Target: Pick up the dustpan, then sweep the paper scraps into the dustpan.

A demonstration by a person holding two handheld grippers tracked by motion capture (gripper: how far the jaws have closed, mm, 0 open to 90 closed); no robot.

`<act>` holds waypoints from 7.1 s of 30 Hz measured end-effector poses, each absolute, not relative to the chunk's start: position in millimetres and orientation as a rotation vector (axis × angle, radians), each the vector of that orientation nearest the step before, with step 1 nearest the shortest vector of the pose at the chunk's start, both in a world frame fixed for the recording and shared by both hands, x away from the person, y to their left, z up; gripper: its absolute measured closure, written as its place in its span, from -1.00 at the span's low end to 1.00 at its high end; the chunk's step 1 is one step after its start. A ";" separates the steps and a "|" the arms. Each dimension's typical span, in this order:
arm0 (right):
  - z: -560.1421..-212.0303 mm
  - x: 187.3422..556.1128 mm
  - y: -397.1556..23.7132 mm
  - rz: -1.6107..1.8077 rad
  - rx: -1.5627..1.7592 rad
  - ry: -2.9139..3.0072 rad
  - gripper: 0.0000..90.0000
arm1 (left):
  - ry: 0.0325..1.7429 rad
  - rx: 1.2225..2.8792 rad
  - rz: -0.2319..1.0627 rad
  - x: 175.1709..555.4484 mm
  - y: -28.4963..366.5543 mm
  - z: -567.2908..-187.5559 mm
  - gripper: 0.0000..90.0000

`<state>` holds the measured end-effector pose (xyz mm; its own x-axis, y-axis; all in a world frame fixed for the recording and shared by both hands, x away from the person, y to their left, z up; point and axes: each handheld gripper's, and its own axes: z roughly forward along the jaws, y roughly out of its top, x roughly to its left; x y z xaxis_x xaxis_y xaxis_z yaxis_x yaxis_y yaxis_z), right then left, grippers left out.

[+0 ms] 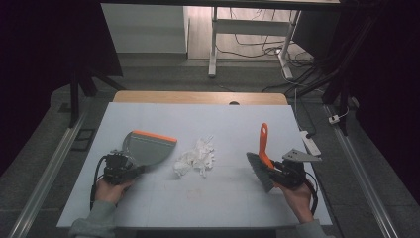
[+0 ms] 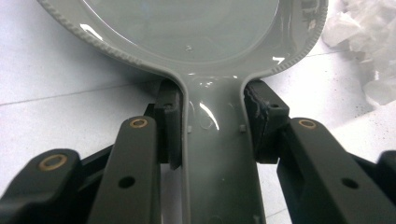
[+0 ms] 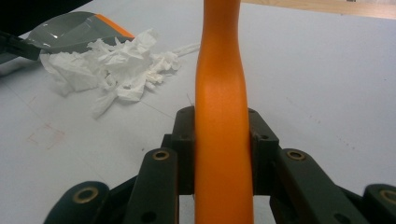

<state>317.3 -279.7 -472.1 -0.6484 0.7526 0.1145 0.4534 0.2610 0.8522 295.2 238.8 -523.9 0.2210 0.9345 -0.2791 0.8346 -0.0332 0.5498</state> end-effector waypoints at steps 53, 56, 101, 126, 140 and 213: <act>-462.2 315.6 -280.3 1.416 1.093 2.174 0.56 | 1.247 1.815 0.284 268.2 283.1 -482.8 0.37; -461.3 315.8 -279.8 1.418 1.090 2.172 0.56 | 1.223 1.818 0.274 264.3 284.2 -482.3 0.37; -460.1 316.1 -270.4 1.407 1.054 2.194 0.56 | 0.978 2.072 0.206 236.7 290.7 -484.8 0.37; -455.4 345.4 -244.5 1.399 1.082 2.194 0.56 | 0.901 2.193 0.158 238.8 278.6 -490.4 0.37; -453.4 366.7 -223.9 1.408 1.079 2.207 0.56 | 0.861 2.246 0.098 235.9 270.4 -499.0 0.37; -465.7 451.2 -135.5 1.230 1.158 2.302 0.56 | 0.925 2.313 0.021 218.6 295.0 -517.9 0.36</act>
